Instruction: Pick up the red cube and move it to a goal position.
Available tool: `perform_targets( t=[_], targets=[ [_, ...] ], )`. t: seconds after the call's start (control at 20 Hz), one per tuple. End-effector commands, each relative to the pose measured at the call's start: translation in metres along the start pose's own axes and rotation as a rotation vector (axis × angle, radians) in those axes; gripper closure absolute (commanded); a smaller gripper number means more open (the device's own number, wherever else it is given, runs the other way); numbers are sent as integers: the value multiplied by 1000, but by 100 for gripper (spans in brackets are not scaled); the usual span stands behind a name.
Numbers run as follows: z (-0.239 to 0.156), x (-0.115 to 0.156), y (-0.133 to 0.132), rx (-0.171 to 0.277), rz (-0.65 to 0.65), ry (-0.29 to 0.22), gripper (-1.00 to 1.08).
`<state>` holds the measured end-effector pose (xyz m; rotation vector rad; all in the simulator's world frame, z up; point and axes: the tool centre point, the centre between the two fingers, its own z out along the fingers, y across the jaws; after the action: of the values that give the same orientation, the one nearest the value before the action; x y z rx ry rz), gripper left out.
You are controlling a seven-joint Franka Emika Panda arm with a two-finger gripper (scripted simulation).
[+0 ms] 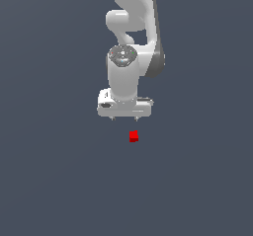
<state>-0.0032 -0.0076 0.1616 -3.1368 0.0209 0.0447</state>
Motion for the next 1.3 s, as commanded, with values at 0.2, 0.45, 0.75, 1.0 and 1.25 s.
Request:
perform_targets(
  t=[0.2, 0.45, 0.75, 1.0, 1.25],
  targets=[
    [5, 0, -1, 0, -5, 1, -92],
    [25, 2, -8, -1, -23, 5, -92],
    [69, 6, -21, -2, -64, 14, -92],
    [109, 10, -32, -3, -100, 22, -92],
    [133, 13, -40, -5, -123, 27, -92]
  ],
)
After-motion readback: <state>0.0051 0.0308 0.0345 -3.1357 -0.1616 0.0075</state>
